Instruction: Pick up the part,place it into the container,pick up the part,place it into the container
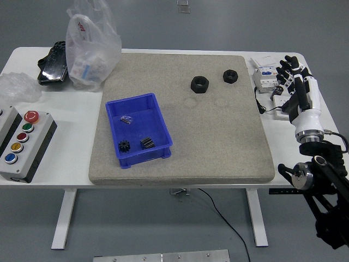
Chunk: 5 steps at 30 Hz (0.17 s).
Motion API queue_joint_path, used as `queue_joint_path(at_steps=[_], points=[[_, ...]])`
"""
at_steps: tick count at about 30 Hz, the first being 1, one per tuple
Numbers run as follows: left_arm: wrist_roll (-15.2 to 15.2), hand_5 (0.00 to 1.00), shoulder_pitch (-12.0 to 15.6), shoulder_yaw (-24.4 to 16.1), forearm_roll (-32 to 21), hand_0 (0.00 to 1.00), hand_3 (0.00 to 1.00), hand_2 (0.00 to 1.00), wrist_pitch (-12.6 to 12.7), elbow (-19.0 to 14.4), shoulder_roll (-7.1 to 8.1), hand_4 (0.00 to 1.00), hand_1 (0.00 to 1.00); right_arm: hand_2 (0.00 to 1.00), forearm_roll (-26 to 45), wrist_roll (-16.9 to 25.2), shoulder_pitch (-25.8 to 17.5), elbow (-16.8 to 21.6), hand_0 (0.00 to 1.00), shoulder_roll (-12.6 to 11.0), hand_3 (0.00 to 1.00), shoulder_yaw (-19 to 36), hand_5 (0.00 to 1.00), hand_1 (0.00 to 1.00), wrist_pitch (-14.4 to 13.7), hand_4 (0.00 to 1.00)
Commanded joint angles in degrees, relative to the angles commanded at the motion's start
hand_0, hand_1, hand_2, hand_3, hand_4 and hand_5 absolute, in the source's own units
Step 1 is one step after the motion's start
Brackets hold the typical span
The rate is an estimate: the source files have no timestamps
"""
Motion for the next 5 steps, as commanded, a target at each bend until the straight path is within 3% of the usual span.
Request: queue_joint_path(at_steps=[5], points=[[0.19,0.474,0.38,-0.05,0.02,0.706,0.660,0.575,0.51,0.00,0.14,0.741,0.592,0.750,-0.81,-0.50,0.55,-0.43,0.809,0.04,0.701,-0.56,0.722,0.769,-0.91,0.897]])
